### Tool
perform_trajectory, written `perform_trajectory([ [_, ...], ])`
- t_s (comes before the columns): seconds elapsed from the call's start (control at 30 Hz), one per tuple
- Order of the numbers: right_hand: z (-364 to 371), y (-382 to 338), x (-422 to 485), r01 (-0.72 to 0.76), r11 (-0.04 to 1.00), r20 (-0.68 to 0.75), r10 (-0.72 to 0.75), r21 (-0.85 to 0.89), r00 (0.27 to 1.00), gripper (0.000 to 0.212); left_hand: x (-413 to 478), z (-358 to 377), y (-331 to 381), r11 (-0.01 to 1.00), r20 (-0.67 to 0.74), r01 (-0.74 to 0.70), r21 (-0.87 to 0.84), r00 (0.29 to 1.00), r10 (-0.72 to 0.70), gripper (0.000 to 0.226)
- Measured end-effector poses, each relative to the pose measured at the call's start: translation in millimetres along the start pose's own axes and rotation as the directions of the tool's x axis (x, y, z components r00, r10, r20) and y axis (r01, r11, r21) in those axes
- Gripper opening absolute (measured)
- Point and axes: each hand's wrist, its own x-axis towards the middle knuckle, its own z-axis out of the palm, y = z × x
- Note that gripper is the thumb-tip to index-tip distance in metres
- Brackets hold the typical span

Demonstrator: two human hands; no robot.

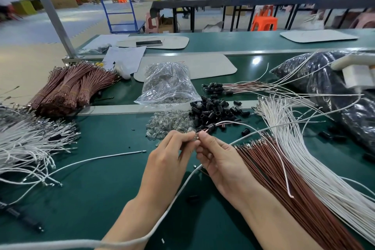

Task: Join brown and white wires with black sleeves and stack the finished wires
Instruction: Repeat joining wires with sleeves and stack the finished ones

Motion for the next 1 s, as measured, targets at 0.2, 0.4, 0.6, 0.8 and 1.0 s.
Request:
perform_trajectory([
  [0.2,0.7,-2.4,-1.5,-0.027,0.999,0.029,0.027,-0.029,0.999,0.024,0.7,-1.9,2.2,1.0,0.018,-0.008,-0.002,1.0,0.008,0.015],
  [0.4,0.8,-9.6,-3.0,-0.047,0.996,0.06,0.051,-0.073,0.997,0.032,1.8,-2.2,2.0,0.999,0.006,-0.035,-0.004,0.999,0.035,0.019],
  [0.6,0.2,-9.6,-3.1,-0.009,0.994,0.019,0.011,-0.105,1.0,0.025,1.3,-1.9,2.0,0.999,0.021,-0.052,-0.004,0.998,0.052,0.019],
  [0.8,-2.8,-7.5,-0.9,0.022,0.996,-0.002,-0.023,-0.086,1.0,0.024,1.5,-4.0,4.4,1.0,0.062,-0.004,0.031,0.998,0.002,0.028],
  [1.0,-1.2,-5.7,-3.0,0.023,0.994,-0.004,-0.023,-0.103,1.0,0.024,0.9,-3.6,4.5,0.999,0.045,-0.036,0.034,0.998,0.034,0.015],
])
